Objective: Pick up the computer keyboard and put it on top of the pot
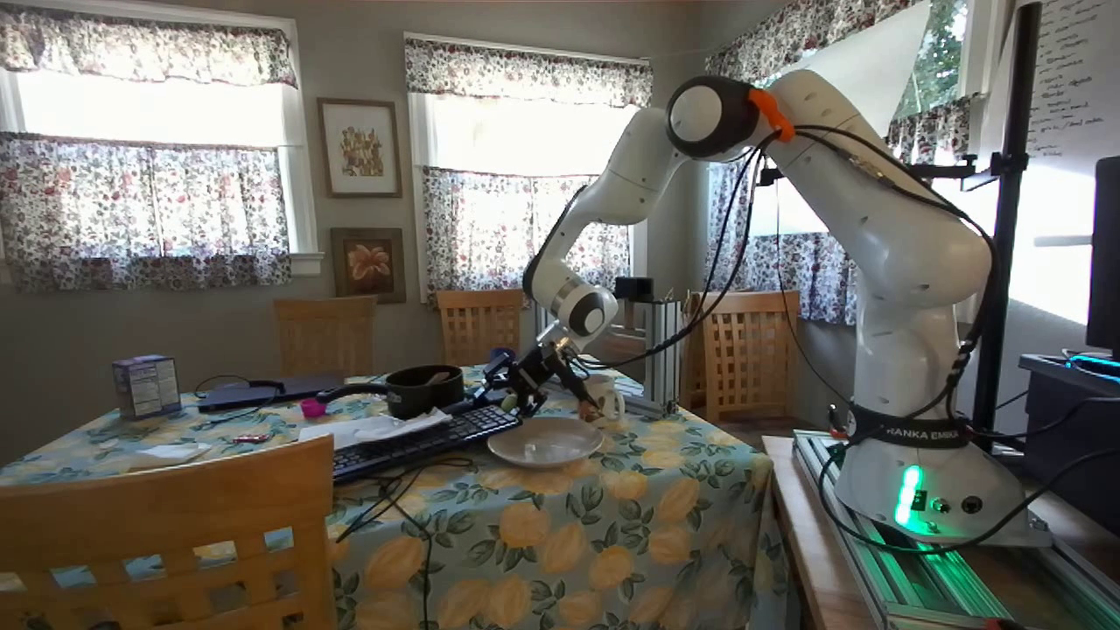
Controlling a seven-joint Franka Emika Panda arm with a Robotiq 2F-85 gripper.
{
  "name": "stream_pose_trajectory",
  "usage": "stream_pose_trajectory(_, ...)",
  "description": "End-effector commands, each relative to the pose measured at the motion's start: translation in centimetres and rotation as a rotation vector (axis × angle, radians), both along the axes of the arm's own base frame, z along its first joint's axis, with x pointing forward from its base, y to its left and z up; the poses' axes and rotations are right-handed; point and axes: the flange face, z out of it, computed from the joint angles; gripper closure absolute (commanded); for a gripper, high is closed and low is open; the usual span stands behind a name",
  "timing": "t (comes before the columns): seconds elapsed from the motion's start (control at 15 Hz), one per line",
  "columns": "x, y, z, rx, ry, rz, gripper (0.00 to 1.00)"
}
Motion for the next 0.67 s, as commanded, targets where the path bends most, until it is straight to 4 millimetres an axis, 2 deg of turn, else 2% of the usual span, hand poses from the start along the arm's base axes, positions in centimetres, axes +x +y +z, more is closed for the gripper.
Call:
stream_pose_trajectory(0.0, 0.85, -0.26, -1.51, 0.052, -0.029, -0.026, 0.00)
stream_pose_trajectory(0.47, 1.29, 0.01, -2.20, 0.100, -0.029, -0.001, 0.00)
stream_pose_trajectory(0.53, 1.25, -0.04, -2.15, 0.104, -0.031, 0.001, 0.25)
stream_pose_trajectory(0.6, 1.17, -0.14, -2.04, 0.104, -0.031, 0.002, 0.26)
